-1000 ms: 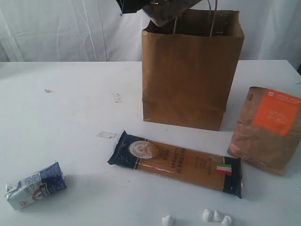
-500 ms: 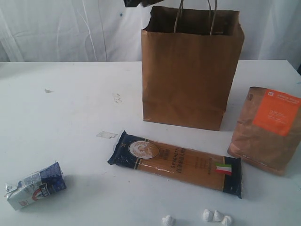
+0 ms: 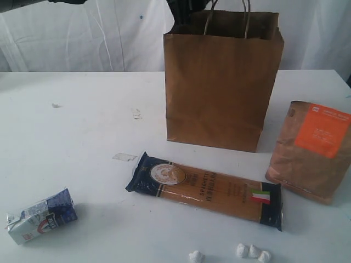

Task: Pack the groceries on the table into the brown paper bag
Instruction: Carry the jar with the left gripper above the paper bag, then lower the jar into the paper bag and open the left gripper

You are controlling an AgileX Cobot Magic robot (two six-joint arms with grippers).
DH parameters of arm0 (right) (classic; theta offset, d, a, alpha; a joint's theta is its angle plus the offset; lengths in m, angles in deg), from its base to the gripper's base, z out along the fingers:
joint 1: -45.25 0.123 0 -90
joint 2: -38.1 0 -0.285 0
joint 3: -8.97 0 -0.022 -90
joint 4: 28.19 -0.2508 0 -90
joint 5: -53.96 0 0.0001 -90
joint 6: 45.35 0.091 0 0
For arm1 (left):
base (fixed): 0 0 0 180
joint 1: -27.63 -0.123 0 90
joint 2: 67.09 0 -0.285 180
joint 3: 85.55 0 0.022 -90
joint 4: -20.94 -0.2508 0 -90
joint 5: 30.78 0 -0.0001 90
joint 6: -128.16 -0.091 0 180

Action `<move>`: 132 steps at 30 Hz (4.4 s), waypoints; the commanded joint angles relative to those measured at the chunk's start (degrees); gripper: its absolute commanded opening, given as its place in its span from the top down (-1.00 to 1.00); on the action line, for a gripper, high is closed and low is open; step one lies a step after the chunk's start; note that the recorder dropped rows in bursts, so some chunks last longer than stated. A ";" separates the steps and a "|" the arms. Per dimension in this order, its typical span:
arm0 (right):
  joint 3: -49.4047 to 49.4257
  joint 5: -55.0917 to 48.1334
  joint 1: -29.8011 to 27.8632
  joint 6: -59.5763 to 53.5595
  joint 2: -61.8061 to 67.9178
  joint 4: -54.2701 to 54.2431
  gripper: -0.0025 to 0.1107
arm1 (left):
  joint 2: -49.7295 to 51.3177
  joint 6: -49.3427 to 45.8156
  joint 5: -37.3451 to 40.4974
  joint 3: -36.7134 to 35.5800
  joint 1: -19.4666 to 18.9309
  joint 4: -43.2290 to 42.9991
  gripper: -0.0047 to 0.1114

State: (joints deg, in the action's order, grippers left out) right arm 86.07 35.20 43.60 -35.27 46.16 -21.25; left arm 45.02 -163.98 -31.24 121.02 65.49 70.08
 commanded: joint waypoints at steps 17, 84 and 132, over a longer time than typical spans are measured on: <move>0.12 0.44 -0.09 0.32 -0.28 0.52 0.96 | -0.96 -4.77 19.00 0.84 1.07 -2.12 0.92; 0.12 0.44 -0.09 0.32 -0.28 0.52 0.96 | 3.03 0.92 13.71 0.95 1.07 -8.73 -0.01; 0.12 0.44 -0.09 1.30 -0.28 0.52 0.96 | 3.03 13.34 17.17 0.95 -1.12 -10.26 -0.81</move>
State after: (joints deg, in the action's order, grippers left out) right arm 86.07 35.20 43.60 -34.04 46.16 -21.25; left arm 48.03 -151.27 -14.75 121.20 64.41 58.45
